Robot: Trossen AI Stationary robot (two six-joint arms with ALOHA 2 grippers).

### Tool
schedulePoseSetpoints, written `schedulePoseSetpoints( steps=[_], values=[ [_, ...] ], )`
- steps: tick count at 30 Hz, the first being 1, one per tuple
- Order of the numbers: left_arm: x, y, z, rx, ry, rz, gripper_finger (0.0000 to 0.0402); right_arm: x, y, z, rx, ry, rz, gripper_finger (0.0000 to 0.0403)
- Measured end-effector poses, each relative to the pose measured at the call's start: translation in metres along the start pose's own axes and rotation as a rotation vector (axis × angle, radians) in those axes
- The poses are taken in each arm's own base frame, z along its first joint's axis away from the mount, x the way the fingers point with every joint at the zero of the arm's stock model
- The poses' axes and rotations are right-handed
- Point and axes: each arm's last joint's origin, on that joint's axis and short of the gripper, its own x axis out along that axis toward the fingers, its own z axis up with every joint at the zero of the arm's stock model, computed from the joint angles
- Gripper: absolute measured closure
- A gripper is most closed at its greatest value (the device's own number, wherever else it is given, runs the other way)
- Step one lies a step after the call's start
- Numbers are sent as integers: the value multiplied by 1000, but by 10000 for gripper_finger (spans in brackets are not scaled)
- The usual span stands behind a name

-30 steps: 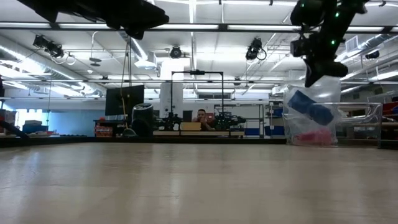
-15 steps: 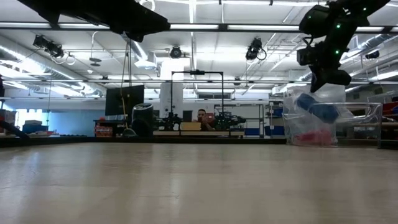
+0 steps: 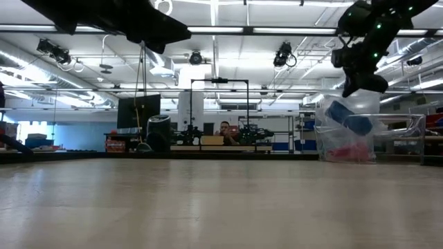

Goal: Roll bandage
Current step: Put the transparent zip bag with the blue rolled bandage into the transparent bin

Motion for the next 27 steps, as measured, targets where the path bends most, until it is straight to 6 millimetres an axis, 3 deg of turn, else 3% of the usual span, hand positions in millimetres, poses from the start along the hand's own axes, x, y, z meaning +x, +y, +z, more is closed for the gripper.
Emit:
schedulePoseSetpoints(
  steps=[7, 10, 20, 27],
  values=[
    [0, 8, -1, -8, -1, 23, 284, -13, 1, -7, -12, -39, 4, 403],
    [0, 10, -1, -11, -1, 19, 284, -10, 6, -11, -18, -14, 74, 403],
    [0, 11, -1, -28, -7, 3, 284, 9, 23, -14, -33, -29, 70, 401],
    [0, 11, -2, -33, 3, -5, 284, 13, 27, -14, 25, -67, 82, 365]
  ],
)
